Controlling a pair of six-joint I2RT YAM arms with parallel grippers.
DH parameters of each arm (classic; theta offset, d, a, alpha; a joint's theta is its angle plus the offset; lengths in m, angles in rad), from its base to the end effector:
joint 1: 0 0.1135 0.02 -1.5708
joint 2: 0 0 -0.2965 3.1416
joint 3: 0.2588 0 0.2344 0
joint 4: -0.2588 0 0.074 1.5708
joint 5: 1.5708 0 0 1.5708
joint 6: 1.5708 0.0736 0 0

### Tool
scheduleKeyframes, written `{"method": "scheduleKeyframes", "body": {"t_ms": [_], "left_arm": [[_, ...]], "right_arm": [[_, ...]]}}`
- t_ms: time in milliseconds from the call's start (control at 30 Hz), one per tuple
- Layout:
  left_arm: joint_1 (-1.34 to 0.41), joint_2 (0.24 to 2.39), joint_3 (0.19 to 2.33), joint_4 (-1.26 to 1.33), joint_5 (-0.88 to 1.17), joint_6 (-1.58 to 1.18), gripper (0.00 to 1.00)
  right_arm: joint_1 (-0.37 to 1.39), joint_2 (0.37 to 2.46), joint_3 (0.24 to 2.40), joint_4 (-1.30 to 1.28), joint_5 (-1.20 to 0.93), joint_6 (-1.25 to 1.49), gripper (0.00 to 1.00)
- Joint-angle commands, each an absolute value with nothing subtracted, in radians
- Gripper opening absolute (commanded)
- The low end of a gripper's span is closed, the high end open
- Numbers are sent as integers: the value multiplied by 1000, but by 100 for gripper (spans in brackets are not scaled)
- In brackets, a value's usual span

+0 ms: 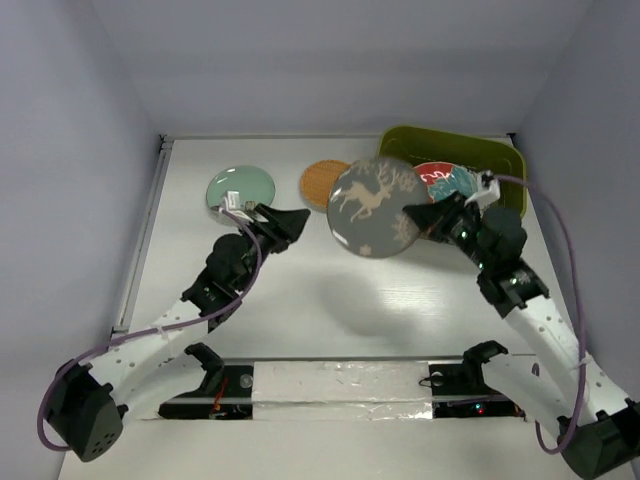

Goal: Place the plates into the plastic bin on the countertop

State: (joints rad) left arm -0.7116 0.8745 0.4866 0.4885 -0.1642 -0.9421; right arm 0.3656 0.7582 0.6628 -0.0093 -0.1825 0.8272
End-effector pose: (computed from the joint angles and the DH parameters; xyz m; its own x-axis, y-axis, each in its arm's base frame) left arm 0.1655 -0.1268 0.3255 -0.3767 -0.7287 -0.5718 0.3680 0.4488 -0.8144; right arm 0.1648 0.0774 0.3402 -0.4489 0.6032 -0.6593 -0.2803 0.6055 0.7449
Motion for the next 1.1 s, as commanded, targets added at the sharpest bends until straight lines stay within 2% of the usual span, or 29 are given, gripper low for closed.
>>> {"method": "scheduleKeyframes", "body": {"t_ms": [0, 133, 300, 567, 1000, 1067], "left_arm": [[-623, 919, 574, 376, -236, -847, 58], [-484, 1018, 609, 367, -189, -838, 58], [-251, 1181, 637, 391, -29, -853, 59], [-75, 1357, 588, 489, 60, -959, 60], [-32, 1601, 678, 436, -40, -1020, 68], [-32, 1630, 701, 436, -51, -1017, 68]], "right_arm": [[304, 863, 975, -32, -25, 756, 0], [142, 986, 1089, -63, -83, 732, 0], [-6, 1175, 1199, -107, -147, 724, 0], [-109, 1268, 1146, -66, -209, 724, 0], [-138, 1419, 1080, -60, -92, 692, 0], [-138, 1427, 1077, -69, -69, 692, 3]]}}
